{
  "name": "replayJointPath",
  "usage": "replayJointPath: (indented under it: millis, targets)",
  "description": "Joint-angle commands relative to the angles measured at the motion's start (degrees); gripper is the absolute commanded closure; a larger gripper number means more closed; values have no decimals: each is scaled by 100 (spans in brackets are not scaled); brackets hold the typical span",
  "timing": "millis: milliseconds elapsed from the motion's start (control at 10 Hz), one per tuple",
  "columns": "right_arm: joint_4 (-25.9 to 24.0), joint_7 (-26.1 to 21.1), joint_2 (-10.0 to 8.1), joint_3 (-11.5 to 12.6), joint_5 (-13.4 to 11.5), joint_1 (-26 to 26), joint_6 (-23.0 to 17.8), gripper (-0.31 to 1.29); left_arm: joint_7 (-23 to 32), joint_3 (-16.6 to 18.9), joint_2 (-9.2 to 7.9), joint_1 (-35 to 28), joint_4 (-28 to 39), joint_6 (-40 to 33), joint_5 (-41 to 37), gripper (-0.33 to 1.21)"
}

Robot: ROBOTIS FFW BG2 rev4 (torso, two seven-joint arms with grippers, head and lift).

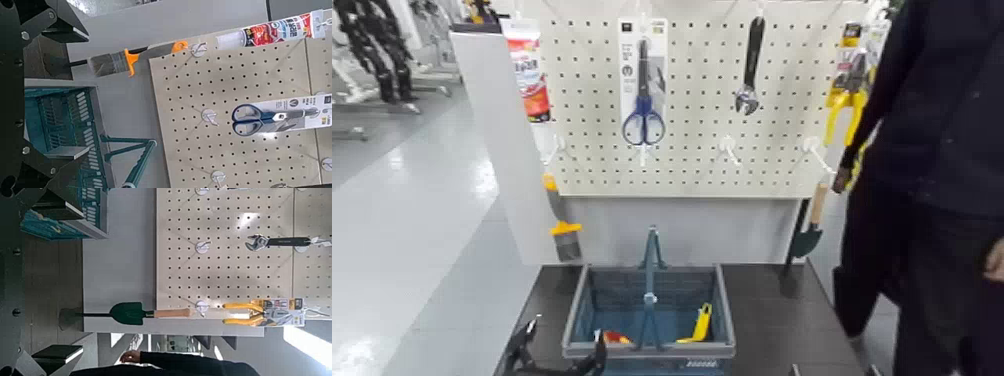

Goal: Put the yellow pliers into the crate.

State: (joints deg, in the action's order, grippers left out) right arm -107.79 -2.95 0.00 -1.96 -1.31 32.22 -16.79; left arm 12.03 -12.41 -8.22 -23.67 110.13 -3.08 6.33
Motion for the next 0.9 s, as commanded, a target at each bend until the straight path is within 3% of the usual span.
replayJointPath:
  millis: [100, 300, 900]
  targets:
    - [-260, 215, 79, 407, 350, -243, 598, 11, 1, -7, -4, -6, 0, -9, -9, 28]
    - [-462, 462, 105, 776, 482, -506, 1169, 11, 36, -42, -31, 12, 0, -9, -9, 28]
    - [-761, 1411, 44, 1690, 544, -1473, 1943, 11, 36, -68, -13, 64, -9, 18, -9, 28]
